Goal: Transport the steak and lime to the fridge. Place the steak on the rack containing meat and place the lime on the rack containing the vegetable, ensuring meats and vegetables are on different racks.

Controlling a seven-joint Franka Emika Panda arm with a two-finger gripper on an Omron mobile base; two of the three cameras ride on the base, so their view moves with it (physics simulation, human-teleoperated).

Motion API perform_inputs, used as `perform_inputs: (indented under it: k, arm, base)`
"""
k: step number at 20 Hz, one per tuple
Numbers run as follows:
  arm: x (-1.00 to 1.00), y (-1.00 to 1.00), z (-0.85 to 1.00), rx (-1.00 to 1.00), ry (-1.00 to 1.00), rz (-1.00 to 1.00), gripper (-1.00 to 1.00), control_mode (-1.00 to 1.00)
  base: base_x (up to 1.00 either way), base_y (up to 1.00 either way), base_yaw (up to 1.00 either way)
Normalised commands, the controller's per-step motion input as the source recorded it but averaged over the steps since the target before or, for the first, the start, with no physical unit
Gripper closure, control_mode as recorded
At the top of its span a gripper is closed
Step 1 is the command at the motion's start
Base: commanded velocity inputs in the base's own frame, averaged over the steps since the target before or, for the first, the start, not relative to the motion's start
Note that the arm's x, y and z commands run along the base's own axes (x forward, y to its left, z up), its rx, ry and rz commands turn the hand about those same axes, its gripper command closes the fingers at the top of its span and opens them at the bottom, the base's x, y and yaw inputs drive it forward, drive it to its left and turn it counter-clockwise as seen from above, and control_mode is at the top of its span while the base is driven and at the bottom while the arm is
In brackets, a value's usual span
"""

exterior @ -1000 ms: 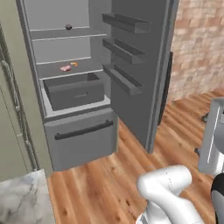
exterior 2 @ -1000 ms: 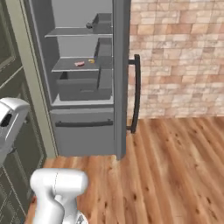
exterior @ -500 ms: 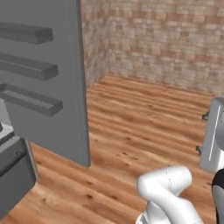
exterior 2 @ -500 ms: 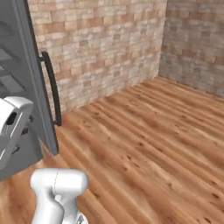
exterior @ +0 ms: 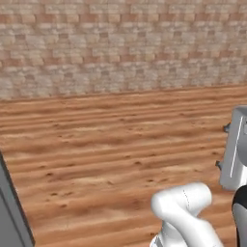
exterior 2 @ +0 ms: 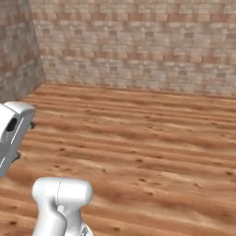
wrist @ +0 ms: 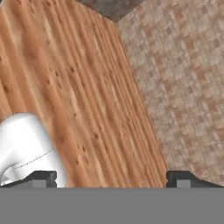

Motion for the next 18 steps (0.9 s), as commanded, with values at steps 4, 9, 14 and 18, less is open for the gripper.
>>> perform_inputs:
  k: [4, 9, 14, 18]
  arm:
    - [0.0, 0.0, 0.0, 0.0, 0.0, 0.0, -1.0, 1.0]
    - [0.0, 0.0, 0.0, 0.0, 0.0, 0.0, -1.0, 1.0]
    - [0.0, 0.0, 0.0, 0.0, 0.0, 0.0, -1.0, 1.0]
    - [0.0, 0.0, 0.0, 0.0, 0.0, 0.0, -1.0, 1.0]
  base:
    - [0.01, -0.57, -0.84]
    - [0.77, -0.98, -0.42]
    - [1.0, -0.98, -0.05]
    - [1.0, -0.85, 0.0]
